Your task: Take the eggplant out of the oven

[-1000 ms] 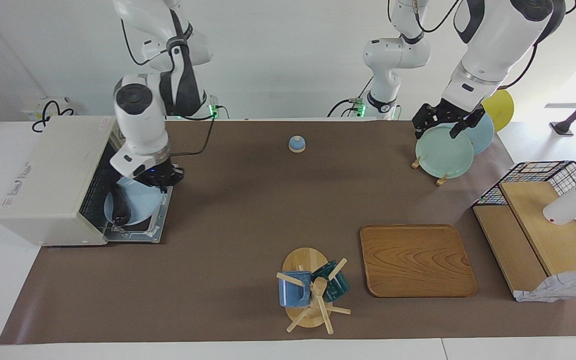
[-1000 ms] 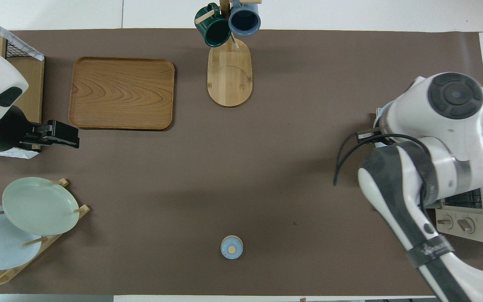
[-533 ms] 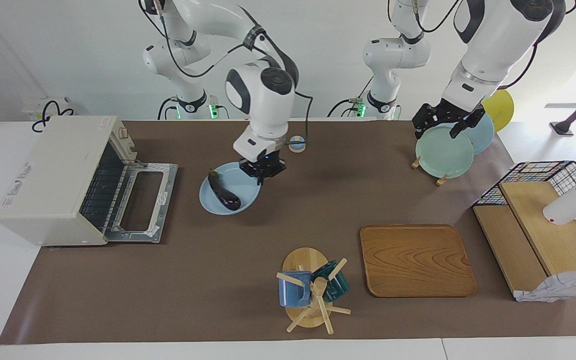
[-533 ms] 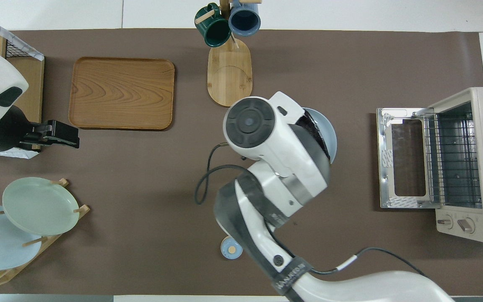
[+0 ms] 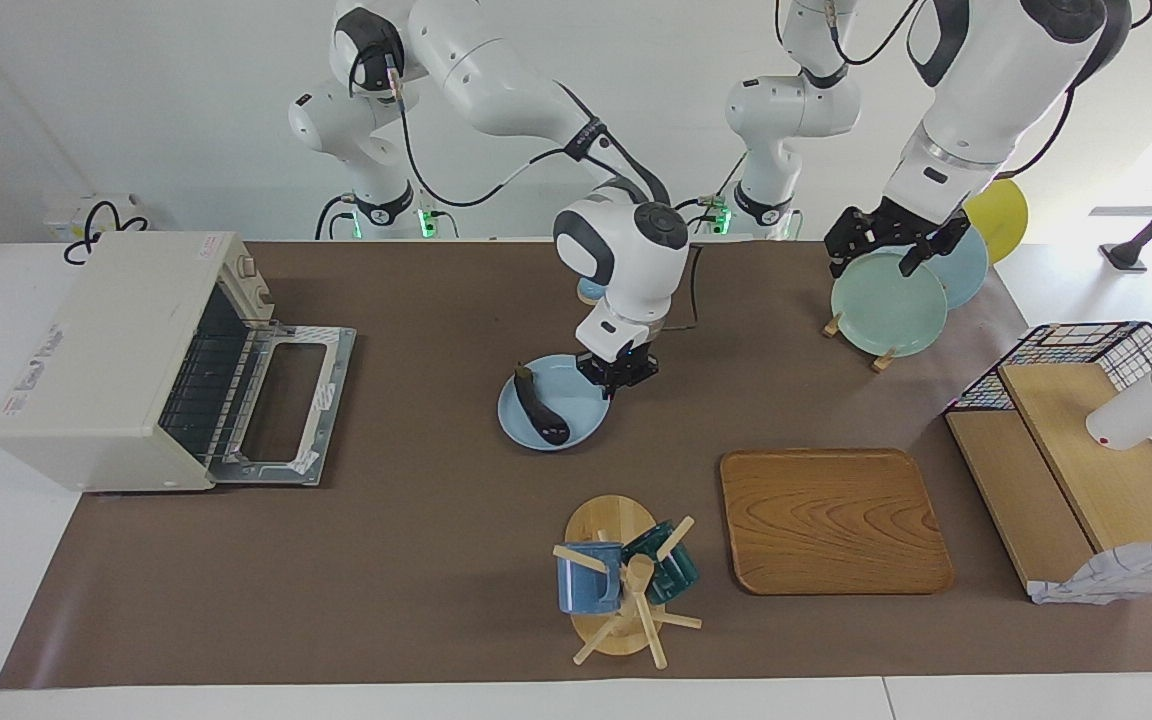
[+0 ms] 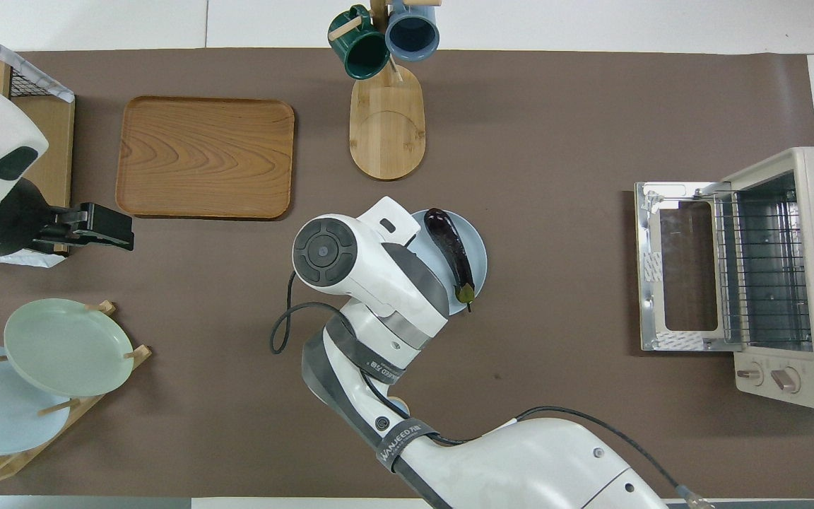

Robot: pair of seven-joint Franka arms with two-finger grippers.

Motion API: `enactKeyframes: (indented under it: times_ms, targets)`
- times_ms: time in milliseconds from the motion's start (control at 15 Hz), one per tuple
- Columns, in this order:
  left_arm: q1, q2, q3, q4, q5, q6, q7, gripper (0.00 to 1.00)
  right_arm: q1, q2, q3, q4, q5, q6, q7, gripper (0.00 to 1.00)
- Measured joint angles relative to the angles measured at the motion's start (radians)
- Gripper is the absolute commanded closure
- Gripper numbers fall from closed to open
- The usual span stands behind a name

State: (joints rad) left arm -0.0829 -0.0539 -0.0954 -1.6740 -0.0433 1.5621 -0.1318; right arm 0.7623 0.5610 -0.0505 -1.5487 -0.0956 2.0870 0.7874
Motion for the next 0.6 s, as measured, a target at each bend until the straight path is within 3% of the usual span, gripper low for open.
enactKeyframes:
  times_ms: [133,400,600]
  targets:
    - [0.000,0.000,0.000,0.000,0.000,0.000,0.000,0.00,-0.007,-0.014,0.000,-0.011,0.052,0.013,0.008,0.79]
    - [0.000,0.000,0.000,0.000,0.000,-0.001,0.000,0.00,-0.029,-0.045,0.000,0.003,0.073,0.000,0.008,0.75]
    - [0.000,0.000,0.001,0.000,0.000,-0.001,0.000,0.00,-0.060,-0.056,-0.005,0.030,0.059,-0.072,-0.020,0.80]
